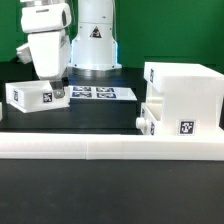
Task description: Assemble drawer
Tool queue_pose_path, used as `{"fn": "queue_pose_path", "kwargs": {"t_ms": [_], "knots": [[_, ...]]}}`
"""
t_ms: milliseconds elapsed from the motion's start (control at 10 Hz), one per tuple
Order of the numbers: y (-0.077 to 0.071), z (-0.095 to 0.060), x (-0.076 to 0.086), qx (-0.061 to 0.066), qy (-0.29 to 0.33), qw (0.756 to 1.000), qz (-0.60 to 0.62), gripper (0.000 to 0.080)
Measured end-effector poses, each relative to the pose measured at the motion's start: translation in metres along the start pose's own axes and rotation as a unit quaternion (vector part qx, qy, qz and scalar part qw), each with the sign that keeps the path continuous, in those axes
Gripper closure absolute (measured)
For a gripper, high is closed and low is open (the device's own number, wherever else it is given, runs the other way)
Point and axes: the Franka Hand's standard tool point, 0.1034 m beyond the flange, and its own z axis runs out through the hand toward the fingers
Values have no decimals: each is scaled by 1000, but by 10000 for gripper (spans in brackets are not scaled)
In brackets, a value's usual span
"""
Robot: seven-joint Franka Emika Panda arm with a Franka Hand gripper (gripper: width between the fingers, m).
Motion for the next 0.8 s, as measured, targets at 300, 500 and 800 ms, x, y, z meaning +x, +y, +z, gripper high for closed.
{"fn": "queue_pose_path", "kwargs": {"t_ms": [300,500,800], "knots": [[0,0,0,0,1,994,108,151],[0,0,0,0,1,985,175,151],[-12,-9,-7,-24,2,932,361,151]]}}
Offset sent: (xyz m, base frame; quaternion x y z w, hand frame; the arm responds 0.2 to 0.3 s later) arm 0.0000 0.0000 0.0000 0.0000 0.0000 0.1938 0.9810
